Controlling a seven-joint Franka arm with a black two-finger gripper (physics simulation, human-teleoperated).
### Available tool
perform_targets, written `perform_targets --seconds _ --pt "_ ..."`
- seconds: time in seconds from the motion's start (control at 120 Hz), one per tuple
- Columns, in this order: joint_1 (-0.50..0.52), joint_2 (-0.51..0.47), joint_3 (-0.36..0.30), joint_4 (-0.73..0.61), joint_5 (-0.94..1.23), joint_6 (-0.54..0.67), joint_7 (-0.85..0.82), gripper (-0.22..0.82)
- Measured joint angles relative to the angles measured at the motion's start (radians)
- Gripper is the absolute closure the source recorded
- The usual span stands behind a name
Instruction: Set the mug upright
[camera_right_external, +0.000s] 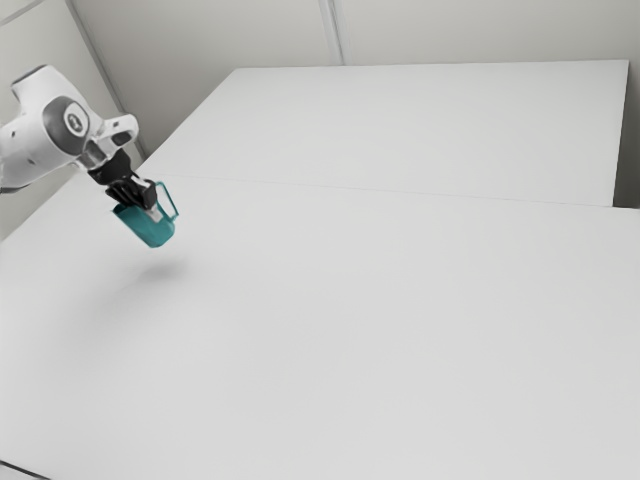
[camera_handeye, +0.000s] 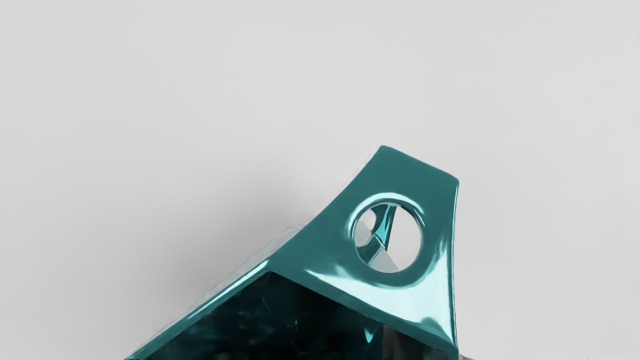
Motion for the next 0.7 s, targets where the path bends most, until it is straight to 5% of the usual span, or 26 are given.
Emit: perform_targets --seconds 0.375,0.7 --pt "-0.233 -0.246 0.003 -0.359 0.162 0.157 -0.381 0.79" --pt "-0.317 -0.298 -0.004 -0.462 0.188 0.212 -0.697 0.79"
